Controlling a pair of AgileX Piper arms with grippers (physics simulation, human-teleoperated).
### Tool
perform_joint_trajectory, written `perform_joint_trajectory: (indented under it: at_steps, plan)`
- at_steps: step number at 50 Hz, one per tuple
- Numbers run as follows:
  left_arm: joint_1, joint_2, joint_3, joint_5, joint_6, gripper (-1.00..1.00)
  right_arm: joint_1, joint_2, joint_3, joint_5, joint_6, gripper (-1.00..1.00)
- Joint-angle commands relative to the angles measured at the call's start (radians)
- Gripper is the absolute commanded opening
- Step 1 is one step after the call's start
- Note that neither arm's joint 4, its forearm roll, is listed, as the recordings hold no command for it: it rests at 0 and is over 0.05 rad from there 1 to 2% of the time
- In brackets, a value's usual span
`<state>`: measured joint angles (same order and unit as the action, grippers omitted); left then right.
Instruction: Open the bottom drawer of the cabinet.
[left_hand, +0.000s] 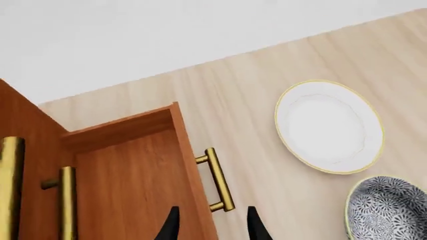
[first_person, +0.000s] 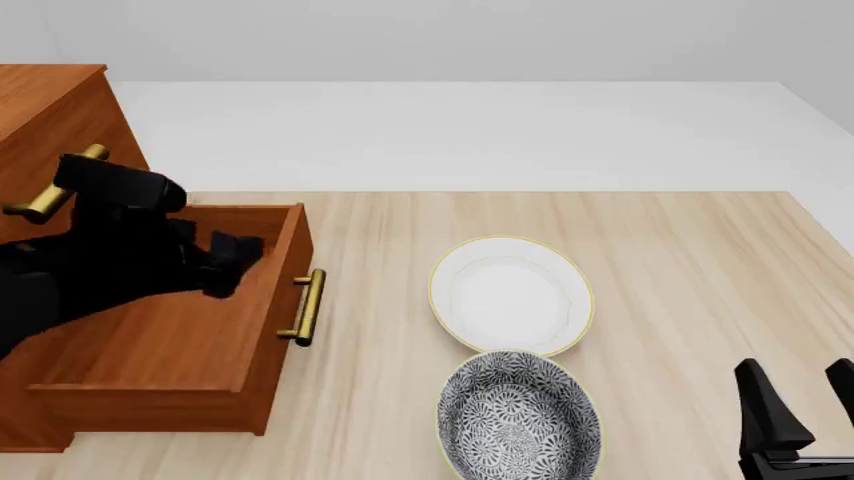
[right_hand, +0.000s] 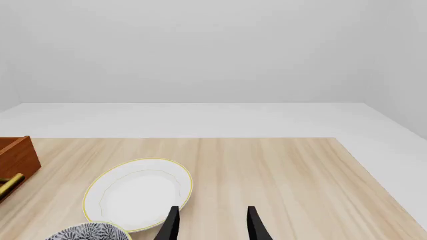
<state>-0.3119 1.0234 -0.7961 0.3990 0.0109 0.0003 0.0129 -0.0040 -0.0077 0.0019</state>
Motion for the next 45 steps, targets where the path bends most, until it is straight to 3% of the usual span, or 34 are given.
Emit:
perform_joint_trajectory:
  at_steps: [1,13,21,24,33,37,45]
  plan:
    - [0.015,-0.203,-0.074,0.11,0.027,1.0,0.0,0.0,0.0,0.0,0.0,1.0]
    - [0.07,-0.485,-0.093,0.158,0.083,1.0,0.0,0.0,0.0,0.0,0.0,1.0]
    - [0.105,-0.693,-0.084,0.18,0.026,1.0,0.0,0.0,0.0,0.0,0.0,1.0]
    - [0.093,-0.749,-0.071,0.19,0.046,1.0,0.0,0.0,0.0,0.0,0.0,1.0]
    - [0.103,-0.954,-0.073,0.287,0.02,1.0,0.0,0.0,0.0,0.0,0.0,1.0]
    - [0.09,-1.023,-0.106,0.336,0.014,1.0,0.0,0.0,0.0,0.0,0.0,1.0]
    - [0.082,-1.023,-0.224,0.393,0.008,1.0,0.0,0.0,0.0,0.0,0.0,1.0]
